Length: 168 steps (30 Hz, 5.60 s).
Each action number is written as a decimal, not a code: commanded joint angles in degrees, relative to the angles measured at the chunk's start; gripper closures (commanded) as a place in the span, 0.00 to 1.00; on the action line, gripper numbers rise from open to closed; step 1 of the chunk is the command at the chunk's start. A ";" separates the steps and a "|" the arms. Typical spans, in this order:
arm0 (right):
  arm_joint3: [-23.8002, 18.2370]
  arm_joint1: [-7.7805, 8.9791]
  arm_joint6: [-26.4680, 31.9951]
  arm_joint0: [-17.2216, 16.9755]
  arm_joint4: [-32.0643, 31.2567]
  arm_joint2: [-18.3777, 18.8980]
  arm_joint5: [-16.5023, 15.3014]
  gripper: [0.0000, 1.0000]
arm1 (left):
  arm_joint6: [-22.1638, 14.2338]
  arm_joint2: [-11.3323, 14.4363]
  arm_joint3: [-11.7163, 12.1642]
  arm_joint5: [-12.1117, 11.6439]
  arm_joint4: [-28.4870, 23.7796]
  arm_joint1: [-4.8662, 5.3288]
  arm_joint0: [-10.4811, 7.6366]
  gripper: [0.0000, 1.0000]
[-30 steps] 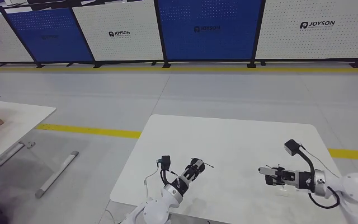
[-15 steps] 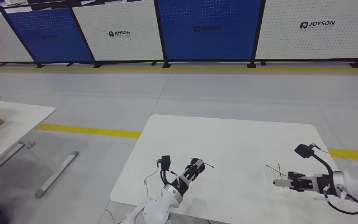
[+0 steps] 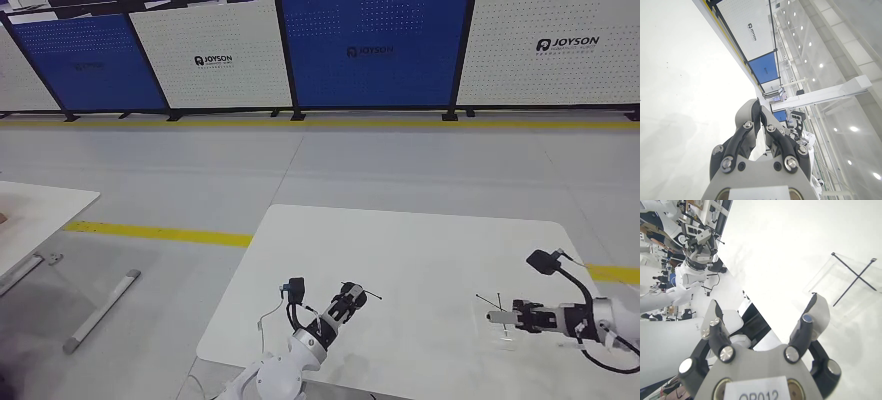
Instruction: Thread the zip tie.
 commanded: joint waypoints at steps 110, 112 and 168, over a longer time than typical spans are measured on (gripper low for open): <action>22.27 -6.66 1.03 31.61 -23.80 -41.96 31.30 0.64 | 0.00 0.00 0.00 0.00 0.00 0.00 0.00 1.00; 23.02 -7.12 1.03 32.21 -23.60 -42.62 31.30 0.66 | 0.00 0.00 0.00 0.00 0.00 0.00 0.00 1.00; 35.13 -14.12 1.03 41.23 -23.37 -55.94 31.30 1.00 | 0.00 0.00 0.00 0.00 0.00 0.00 0.00 1.00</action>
